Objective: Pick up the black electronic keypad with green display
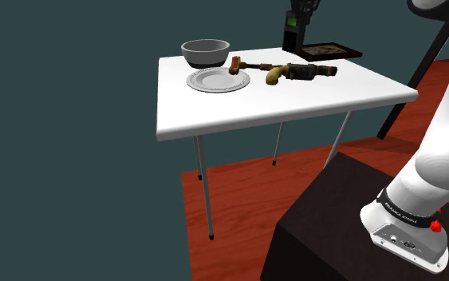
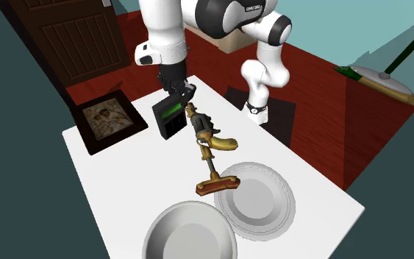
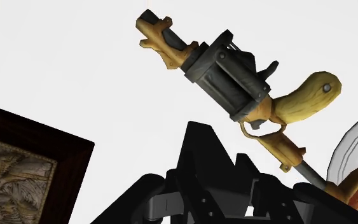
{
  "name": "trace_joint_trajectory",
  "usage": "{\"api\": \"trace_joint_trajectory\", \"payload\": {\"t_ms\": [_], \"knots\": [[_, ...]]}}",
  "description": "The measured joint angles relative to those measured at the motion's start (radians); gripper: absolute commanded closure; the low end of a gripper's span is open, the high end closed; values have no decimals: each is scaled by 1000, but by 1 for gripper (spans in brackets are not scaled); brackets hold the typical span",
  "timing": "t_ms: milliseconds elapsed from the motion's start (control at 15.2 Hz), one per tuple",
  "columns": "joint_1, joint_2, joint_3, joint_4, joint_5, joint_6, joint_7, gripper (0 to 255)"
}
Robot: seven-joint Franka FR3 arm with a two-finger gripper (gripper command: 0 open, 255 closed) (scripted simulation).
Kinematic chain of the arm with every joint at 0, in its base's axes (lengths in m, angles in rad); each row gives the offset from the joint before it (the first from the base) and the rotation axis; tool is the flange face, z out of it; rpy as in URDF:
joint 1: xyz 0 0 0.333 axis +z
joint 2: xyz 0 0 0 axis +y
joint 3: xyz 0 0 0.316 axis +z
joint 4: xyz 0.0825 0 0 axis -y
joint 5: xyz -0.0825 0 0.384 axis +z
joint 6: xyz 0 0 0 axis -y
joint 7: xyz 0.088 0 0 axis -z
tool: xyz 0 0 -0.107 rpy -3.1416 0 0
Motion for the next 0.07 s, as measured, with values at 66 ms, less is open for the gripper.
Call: {"api": "trace_joint_trajectory", "payload": {"t_ms": [66], "knots": [[-4, 8, -2, 20, 3, -13, -4, 255]]}}
